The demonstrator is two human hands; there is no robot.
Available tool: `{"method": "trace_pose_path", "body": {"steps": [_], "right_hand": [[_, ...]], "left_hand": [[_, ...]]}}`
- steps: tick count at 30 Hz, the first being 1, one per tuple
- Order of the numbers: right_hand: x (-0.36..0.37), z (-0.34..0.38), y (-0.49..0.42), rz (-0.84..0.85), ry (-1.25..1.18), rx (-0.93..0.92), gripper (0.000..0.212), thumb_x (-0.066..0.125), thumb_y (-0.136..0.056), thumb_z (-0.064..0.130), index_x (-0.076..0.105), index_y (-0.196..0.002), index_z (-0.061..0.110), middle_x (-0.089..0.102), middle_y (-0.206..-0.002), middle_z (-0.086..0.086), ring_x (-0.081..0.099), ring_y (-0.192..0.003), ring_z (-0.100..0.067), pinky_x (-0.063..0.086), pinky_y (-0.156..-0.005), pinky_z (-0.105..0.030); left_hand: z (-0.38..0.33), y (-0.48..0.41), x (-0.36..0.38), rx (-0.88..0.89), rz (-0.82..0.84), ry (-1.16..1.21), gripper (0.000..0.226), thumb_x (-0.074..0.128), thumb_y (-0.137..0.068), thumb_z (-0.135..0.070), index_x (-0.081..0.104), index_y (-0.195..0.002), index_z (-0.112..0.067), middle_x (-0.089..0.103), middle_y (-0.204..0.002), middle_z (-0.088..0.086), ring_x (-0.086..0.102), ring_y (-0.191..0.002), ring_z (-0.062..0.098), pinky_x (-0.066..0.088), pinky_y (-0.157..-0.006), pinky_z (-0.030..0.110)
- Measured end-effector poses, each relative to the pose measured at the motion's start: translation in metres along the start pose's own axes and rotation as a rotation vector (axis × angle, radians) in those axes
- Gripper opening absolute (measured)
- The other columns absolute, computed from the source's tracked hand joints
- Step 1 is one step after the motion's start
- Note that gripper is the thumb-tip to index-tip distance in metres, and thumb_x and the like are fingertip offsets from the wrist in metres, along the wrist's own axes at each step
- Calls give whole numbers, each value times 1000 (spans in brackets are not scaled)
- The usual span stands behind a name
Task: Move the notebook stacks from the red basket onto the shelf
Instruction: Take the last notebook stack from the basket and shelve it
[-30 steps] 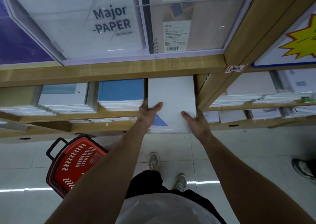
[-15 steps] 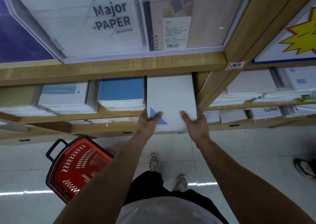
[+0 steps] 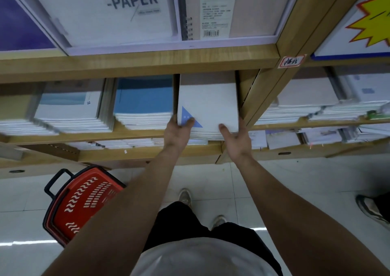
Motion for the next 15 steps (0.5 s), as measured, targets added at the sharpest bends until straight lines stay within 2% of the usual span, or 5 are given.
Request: {"method": "trace_pose_path", "body": {"steps": [2, 7, 12, 15], "right_hand": [[-1, 2, 2, -15, 38, -30, 53, 67, -96, 37, 49, -144, 22, 64, -120, 10, 59, -109, -9, 46, -96, -24], [9, 13, -11, -68, 94, -98, 57, 67, -91, 47, 51, -138, 19, 67, -125, 3, 64, -114, -19, 55, -99, -44], [18, 24, -35, -107, 93, -91, 64, 67, -92, 46, 47, -146, 17, 67, -128, -1, 65, -115, -22, 54, -97, -35], [23, 27, -48, -117, 75, -52, 71, 66, -92, 47, 41, -151, 18, 65, -134, -2, 63, -121, -25, 53, -102, -40]], "left_hand": [[2, 8, 6, 26, -49, -51, 49, 69, -91, -36, 58, -134, -15, 69, -124, 6, 64, -111, 28, 52, -97, 38], [-15, -4, 11, 13, -109, -19, 43, 68, -93, -32, 58, -130, -13, 66, -124, 7, 62, -110, 27, 45, -84, 28], [-26, -29, 14, 60, -113, -36, 40, 68, -92, -36, 61, -126, -15, 68, -116, 4, 63, -100, 24, 51, -87, 33], [-26, -42, 20, 57, -109, 10, 37, 69, -91, -34, 62, -122, -16, 70, -113, 4, 66, -103, 26, 55, -93, 40]]}}
Point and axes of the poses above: each hand's wrist, its own y-axis away from the middle knuckle, its own x-axis out of the palm, z = x × y, the point moved 1 cm from there along -y, towards the middle knuckle
